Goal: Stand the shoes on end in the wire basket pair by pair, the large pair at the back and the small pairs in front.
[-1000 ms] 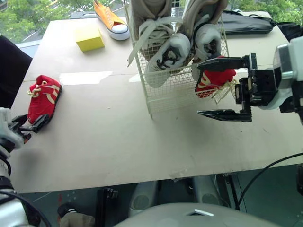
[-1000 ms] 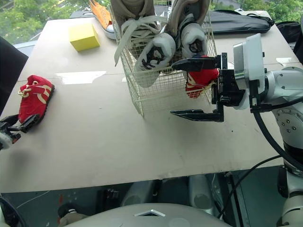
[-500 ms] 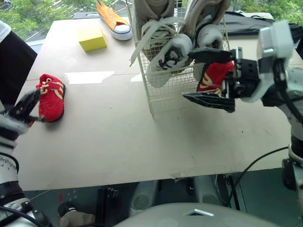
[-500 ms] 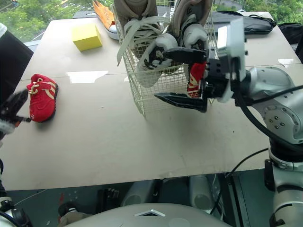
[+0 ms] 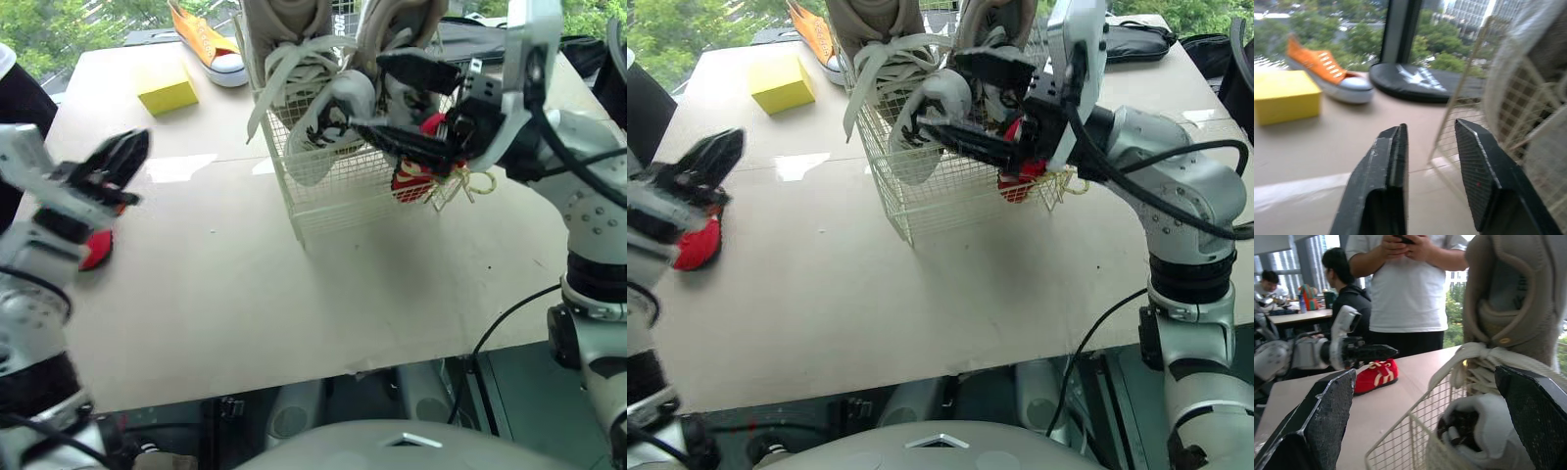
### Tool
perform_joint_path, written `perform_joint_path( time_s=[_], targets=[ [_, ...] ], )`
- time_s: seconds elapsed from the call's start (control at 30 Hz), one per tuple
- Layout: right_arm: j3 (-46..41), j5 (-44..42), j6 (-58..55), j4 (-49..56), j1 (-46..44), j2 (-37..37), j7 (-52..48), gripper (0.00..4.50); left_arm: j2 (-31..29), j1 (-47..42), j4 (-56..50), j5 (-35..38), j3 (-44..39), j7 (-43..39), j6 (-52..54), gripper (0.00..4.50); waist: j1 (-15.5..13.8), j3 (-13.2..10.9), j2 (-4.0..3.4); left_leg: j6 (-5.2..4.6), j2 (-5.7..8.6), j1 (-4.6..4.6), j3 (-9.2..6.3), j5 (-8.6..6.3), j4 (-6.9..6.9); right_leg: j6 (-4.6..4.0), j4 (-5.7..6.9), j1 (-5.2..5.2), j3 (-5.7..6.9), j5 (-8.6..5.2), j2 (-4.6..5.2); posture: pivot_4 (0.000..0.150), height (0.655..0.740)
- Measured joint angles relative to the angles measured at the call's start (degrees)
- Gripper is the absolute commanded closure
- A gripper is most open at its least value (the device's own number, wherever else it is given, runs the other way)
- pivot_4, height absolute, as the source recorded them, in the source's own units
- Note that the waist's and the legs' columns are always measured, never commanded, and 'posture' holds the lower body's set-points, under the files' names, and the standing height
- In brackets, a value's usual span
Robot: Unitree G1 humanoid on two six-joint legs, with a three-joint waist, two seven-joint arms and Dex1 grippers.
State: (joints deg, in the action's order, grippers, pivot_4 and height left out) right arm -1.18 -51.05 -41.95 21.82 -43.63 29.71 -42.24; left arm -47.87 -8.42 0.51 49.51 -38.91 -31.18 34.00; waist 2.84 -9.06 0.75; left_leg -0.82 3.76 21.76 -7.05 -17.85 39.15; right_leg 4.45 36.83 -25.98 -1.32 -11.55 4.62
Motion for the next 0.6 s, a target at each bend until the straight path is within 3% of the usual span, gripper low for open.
perform_joint_path(
  time_s=[0.13, 0.23, 0.4, 0.6],
  targets=[
    [-0.15, -0.31, 0.49, 0.56, 0.02, 0.32, -1.19, 0.0, -8.78, 0.01, 14.26, -6.85, 0.87, -4.75, -2.23, 0.12, -0.47, 0.0, 0.01, 0.0, 0.08, -0.02, 0.01, 0.0, 0.01, -0.08, -0.04, 0.07, 0.08, 0.06, 0.0, 0.15, 0.74],
    [-1.08, -0.46, 0.99, 1.24, 0.59, 0.57, -1.11, 0.0, -17.76, -11.06, 34.23, -16.53, 10.0, -5.73, 0.75, 0.03, -1.97, 0.0, 0.1, 0.0, 0.25, -0.02, 0.01, 0.0, 0.07, -0.1, -0.04, 0.23, 0.35, 0.09, 0.04, 0.15, 0.74],
    [-2.08, -0.87, 0.88, 4.36, 2.79, 0.98, 0.68, 0.0, -20.56, -30.27, 59.02, -29.82, 23.14, -11.92, -2.3, 0.03, -1.97, 0.08, 0.23, 0.03, 0.38, 0.03, -0.03, 0.02, 0.09, -0.1, 0.0, 0.17, 0.62, 0.09, 0.17, 0.15, 0.74],
    [-4.21, -2.4, 0.0, 7.91, 4.93, 2.72, 3.88, 0.0, -20.2, -40.18, 70.64, -38.89, 29.88, -21.97, -5.75, 0.03, -0.69, 0.08, 0.24, 0.02, 0.38, 0.01, -0.06, 0.01, 0.08, -0.1, 0.04, 0.08, 0.59, 0.09, 0.25, 0.15, 0.74]
  ],
)
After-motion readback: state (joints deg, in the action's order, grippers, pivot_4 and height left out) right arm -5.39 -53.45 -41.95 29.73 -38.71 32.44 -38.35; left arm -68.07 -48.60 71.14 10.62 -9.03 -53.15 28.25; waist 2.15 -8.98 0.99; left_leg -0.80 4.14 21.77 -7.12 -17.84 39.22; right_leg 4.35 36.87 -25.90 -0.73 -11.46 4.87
